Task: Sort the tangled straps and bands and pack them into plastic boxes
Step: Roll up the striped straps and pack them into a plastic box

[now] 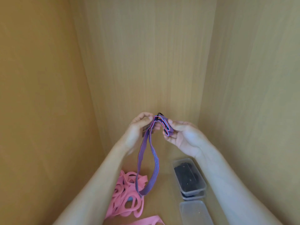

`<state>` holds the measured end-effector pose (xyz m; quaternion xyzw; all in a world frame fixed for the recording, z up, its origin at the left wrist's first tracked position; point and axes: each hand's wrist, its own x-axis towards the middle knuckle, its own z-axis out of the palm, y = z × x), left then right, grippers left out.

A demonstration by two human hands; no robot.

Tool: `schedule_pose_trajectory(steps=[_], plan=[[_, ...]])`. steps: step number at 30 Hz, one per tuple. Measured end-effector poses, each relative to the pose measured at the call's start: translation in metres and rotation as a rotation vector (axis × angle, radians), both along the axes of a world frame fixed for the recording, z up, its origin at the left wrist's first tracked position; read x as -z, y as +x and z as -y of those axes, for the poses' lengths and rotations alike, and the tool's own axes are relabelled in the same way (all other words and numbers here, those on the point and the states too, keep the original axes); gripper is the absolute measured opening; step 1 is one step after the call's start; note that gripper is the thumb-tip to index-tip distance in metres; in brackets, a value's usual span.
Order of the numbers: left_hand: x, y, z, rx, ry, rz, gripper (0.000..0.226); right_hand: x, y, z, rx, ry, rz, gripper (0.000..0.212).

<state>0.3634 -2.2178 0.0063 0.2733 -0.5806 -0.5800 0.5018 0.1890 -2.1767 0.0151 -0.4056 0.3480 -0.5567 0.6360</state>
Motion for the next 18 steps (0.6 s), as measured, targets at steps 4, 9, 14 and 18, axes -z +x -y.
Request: schedule_pose_trajectory(steps=[4, 9, 14, 18], plan=[[0.0, -0.003, -0.004, -0.102, -0.148, 0.158, 0.024, -0.004, 0.006, 0.001, 0.064, -0.034, -0.003, 0.008], [-0.007, -0.007, -0.003, -0.305, -0.261, 0.231, 0.019, -0.004, 0.011, 0.004, 0.123, -0.109, -0.087, 0.008], [-0.01, -0.011, -0.005, -0.341, -0.159, 0.188, 0.009, -0.001, 0.018, 0.007, 0.21, -0.171, -0.169, 0.018], [-0.011, -0.011, -0.004, -0.342, -0.105, 0.156, 0.01, 0.003, 0.022, 0.006, 0.253, -0.181, -0.252, 0.019]])
